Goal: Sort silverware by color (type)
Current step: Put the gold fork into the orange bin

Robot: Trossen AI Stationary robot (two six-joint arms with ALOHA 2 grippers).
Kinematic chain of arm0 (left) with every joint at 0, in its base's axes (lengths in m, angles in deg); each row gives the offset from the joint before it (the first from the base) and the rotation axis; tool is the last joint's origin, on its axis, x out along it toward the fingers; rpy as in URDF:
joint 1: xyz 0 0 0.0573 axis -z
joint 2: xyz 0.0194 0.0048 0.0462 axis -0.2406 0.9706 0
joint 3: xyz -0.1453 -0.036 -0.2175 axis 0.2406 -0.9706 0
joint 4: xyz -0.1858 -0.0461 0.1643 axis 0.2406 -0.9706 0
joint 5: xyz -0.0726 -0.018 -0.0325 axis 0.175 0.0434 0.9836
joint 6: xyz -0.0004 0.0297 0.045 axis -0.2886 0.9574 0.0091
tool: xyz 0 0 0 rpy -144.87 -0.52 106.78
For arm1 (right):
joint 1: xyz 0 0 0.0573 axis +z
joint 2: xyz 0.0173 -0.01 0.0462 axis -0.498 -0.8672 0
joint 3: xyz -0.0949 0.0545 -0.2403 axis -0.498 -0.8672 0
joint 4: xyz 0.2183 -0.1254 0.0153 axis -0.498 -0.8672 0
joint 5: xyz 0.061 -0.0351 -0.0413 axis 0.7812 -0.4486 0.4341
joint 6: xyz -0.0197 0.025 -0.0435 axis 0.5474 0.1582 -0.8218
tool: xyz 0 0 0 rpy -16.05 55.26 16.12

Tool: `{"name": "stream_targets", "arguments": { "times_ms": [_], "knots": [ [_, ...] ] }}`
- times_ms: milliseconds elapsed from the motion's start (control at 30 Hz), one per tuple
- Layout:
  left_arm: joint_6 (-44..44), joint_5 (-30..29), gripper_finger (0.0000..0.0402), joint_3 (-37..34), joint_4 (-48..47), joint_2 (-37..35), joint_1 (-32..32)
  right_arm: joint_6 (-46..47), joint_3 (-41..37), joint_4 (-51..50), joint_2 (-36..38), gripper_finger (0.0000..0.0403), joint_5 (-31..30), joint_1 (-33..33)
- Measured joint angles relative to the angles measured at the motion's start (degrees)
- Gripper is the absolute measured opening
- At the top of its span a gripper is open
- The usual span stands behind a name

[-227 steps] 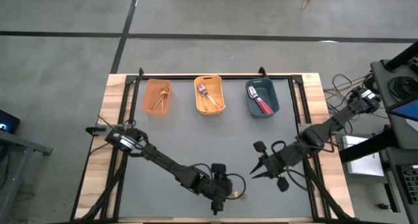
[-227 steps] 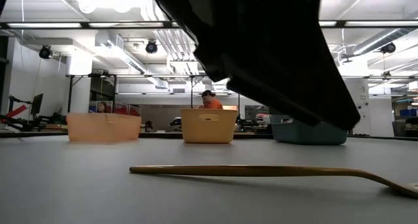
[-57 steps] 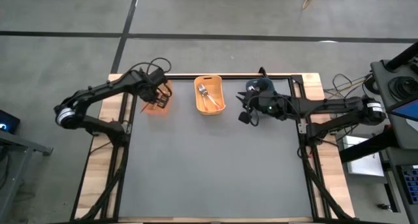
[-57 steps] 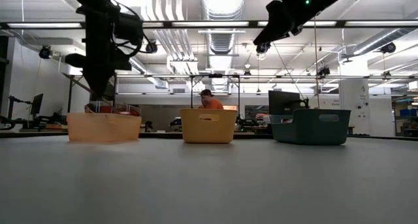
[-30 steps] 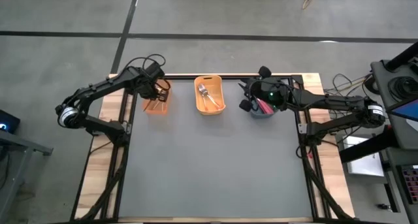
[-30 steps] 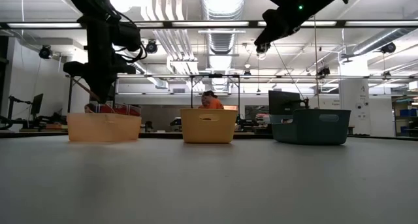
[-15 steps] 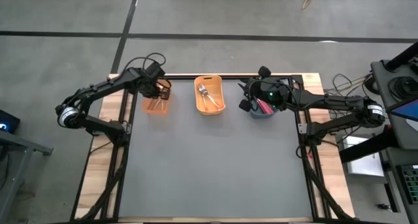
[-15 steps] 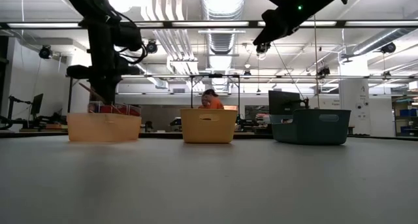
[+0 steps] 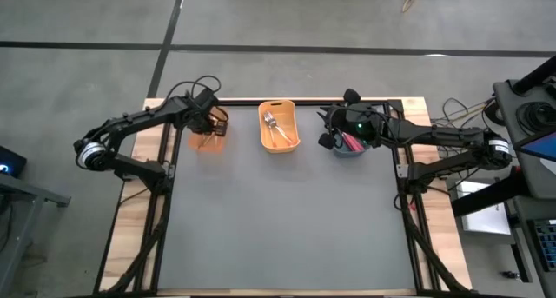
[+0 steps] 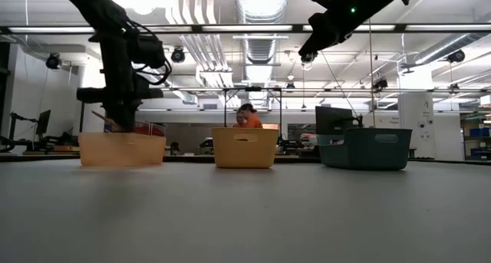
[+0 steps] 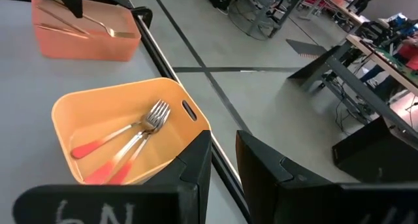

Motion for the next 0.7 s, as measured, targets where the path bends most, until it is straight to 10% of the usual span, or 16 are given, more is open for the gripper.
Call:
{"name": "stream_targets", "arguments": {
  "times_ms": [700],
  "knots": [
    [-0.44,-1.42,0.0,-1.92,1.27,0.0,0.0,-0.34,-0.02,0.04,0.0,0.0063,-0.03,0.0]
  ]
}}
